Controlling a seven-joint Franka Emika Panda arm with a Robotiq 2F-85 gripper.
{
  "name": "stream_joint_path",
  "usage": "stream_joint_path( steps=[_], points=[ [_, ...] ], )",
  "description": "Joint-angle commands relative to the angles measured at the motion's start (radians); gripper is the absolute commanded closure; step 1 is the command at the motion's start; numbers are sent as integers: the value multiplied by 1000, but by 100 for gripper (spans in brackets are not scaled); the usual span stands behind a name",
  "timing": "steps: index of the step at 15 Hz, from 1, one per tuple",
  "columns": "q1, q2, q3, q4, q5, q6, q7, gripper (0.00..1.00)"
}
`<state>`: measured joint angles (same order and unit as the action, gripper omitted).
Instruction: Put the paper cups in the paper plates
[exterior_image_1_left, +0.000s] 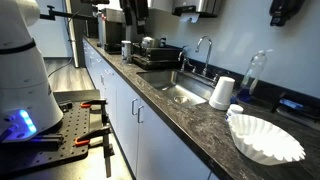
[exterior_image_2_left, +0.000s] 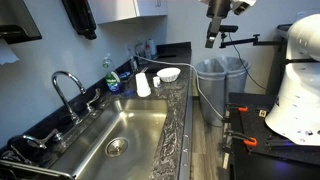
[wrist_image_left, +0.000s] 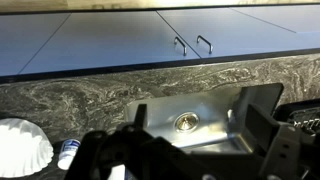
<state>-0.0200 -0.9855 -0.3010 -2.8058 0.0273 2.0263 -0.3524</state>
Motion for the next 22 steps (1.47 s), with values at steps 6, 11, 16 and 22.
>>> stream_joint_path(
  steps=[6, 11, 16, 22],
  points=[
    [-9, 12, 9, -12, 10, -4, -7, 0],
    [16, 40, 22, 1, 25, 93, -2, 0],
    [43, 161, 60, 23, 7, 318, 13, 0],
    [35, 427, 87, 127, -4, 518, 46, 0]
  ],
)
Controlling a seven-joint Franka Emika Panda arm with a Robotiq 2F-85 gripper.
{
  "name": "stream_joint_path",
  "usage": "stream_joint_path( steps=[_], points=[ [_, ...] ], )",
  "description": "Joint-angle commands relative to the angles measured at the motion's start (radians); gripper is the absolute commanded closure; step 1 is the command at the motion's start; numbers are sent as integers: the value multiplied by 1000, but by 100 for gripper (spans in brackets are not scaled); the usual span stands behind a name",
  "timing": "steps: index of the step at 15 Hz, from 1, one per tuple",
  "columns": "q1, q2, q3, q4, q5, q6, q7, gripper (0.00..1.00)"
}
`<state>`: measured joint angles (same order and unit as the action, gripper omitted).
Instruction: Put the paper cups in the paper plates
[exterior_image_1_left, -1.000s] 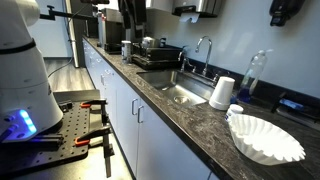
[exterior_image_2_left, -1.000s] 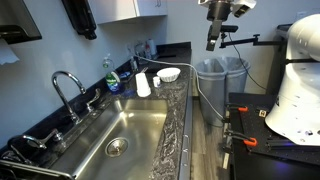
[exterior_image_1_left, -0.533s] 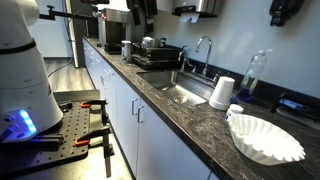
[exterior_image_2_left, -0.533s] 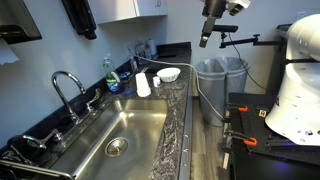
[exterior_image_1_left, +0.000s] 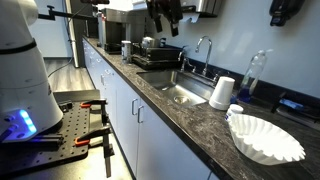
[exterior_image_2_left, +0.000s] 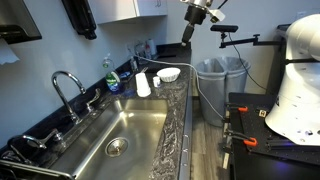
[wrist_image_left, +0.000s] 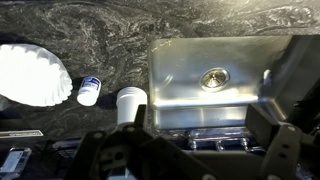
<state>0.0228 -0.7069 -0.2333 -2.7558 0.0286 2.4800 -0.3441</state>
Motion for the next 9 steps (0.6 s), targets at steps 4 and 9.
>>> stream_joint_path(
  steps=[4, 9],
  points=[
    [-24, 323, 36, 168, -5, 136, 86, 0],
    [-61, 512, 79, 295, -28, 171, 182, 0]
  ],
)
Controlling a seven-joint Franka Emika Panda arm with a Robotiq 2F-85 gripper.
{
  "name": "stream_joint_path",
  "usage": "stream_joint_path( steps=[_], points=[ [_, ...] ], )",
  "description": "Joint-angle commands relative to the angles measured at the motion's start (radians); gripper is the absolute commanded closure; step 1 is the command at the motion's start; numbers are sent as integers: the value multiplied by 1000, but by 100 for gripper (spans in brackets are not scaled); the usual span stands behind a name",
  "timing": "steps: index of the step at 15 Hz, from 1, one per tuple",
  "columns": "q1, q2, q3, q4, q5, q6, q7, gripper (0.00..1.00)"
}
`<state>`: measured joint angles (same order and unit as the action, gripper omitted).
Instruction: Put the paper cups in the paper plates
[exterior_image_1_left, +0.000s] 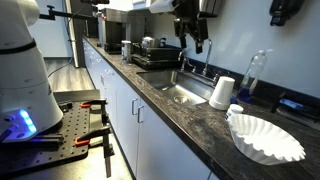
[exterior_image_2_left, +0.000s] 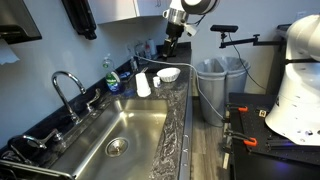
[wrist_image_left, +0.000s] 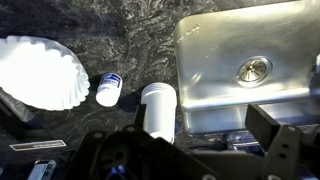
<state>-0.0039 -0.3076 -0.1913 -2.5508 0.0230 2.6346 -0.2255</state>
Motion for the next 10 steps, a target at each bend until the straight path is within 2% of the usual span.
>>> stream_joint_path(
  steps=[1, 4, 10],
  points=[
    [-36, 148, 40, 116, -12, 19, 77, 0],
    [-32, 157, 47, 138, 16, -20, 57, 0],
    [-40, 167, 52, 127, 5, 4, 58, 0]
  ],
)
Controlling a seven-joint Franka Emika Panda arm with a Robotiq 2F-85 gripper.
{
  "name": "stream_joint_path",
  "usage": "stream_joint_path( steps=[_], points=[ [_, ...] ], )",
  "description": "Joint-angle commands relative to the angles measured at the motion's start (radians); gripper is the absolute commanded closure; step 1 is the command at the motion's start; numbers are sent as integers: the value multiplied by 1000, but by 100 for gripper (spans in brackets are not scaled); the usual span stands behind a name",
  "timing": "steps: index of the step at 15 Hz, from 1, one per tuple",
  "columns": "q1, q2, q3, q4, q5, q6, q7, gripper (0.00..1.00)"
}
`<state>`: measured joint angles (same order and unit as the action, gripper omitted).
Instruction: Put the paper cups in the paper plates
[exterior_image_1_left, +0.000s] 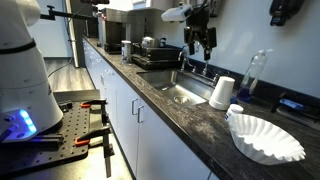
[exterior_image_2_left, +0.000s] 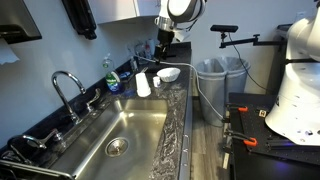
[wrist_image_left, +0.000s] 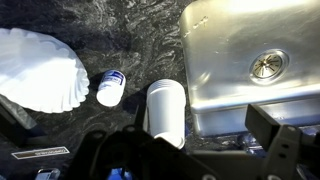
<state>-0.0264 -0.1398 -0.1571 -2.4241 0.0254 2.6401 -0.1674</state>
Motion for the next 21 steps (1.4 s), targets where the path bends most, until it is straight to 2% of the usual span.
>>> stream_joint_path(
  steps=[1, 7, 13, 21],
  points=[
    [-14, 16, 17, 11, 20, -1, 2, 0],
    [-17, 165, 20, 99, 110, 51, 11, 0],
    [-36, 364, 40, 266, 78, 102, 99, 0],
    [-28, 601, 30, 557, 25, 51, 212, 0]
  ],
)
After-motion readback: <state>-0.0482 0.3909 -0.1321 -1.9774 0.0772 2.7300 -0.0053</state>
